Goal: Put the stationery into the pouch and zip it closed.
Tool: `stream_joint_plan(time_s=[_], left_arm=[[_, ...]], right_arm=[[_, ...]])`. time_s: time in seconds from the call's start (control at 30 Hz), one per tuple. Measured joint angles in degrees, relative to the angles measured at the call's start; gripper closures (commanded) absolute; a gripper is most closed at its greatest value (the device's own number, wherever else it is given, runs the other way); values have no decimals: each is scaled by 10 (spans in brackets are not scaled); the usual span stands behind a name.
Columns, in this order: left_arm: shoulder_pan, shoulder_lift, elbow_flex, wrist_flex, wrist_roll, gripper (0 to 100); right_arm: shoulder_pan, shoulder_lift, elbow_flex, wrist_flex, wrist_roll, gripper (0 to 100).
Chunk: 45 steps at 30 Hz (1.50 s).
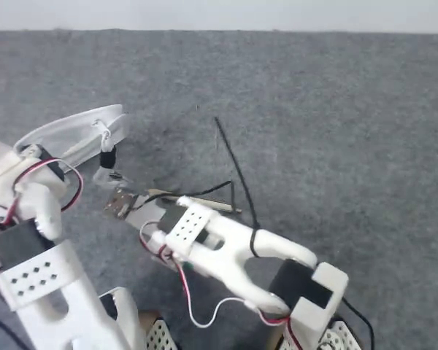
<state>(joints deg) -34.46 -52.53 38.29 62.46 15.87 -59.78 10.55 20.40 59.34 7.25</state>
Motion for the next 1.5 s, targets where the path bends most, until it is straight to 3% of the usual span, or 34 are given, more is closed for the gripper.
stream_joint_plan(time_s=[0.33, 0.53, 0.87, 1.23, 1.5], left_arm=[[25, -3, 0, 0, 0, 989], [57, -3, 0, 0, 0, 989], [137, -3, 0, 10, -21, 989], [208, -3, 0, 22, -49, 988], [208, -3, 0, 22, -49, 988]], right_arm=[[74, -126, 1, 71, 0, 992], [97, -240, 33, 51, 0, 992], [98, -438, 236, -171, 0, 992], [130, -607, 361, -349, 0, 992], [127, -722, 525, -626, 0, 992]])
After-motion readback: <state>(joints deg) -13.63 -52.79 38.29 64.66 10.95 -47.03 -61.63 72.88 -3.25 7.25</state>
